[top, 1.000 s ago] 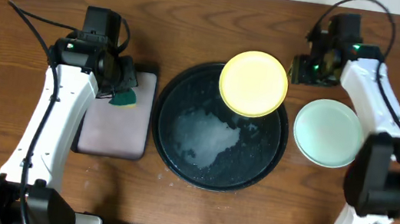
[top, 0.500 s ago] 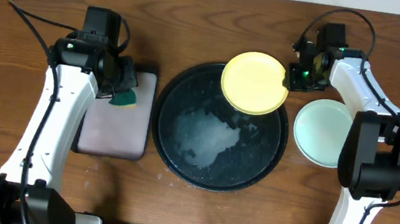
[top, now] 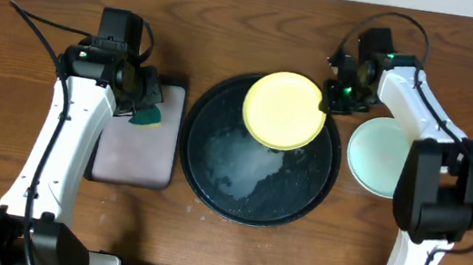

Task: Clean dirty plates on tray and stack at the side
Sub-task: 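Move right gripper to yellow plate and drag it to tray center, then bring sponge in left gripper onto the yellow plate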

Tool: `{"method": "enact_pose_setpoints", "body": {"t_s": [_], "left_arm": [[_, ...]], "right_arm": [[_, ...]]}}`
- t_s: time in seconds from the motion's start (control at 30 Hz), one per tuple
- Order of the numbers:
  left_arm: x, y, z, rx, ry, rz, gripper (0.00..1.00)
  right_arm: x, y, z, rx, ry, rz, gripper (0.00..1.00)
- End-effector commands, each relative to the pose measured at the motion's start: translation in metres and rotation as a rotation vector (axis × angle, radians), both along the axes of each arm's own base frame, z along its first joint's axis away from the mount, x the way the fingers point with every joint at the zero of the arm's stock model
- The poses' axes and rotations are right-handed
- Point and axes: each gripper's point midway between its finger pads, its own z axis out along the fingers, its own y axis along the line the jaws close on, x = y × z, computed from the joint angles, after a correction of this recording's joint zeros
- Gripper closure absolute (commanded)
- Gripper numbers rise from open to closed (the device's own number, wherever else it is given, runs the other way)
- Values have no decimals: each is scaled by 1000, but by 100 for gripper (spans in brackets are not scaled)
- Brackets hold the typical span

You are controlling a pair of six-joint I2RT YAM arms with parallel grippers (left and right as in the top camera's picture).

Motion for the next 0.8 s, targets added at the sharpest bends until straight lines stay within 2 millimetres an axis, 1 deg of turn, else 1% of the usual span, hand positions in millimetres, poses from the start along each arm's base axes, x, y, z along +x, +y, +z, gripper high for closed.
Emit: {"method": "enact_pose_setpoints", "body": {"t_s": [0.0,0.07,0.13,0.3,0.43,0.53,0.63,0.77], "left_arm": [[-2,3,-3,11,9,-3,93],[-2,3,-3,11,9,-3,93],[-2,3,-3,12,9,-3,92],[-2,2,-3,11,9,-4,93],[-2,-2,-3,10,9,-17,93],[-3,-12,-3,10,9,-45,93],[-4,-27,-3,8,8,-84,92],[-8,-61,-7,-49,24,-174,92]], "right_arm": [[-6,17,53,46,-54,-53,99],[-14,18,53,4,-24,-96,99],[-22,21,45,-41,12,-124,99],[-52,30,8,-154,92,-168,99],[-71,42,-22,-167,117,-174,99],[-77,45,-41,-158,114,-191,99],[-79,45,-54,-149,98,-193,99],[-82,43,-65,-142,89,-196,99]]}}
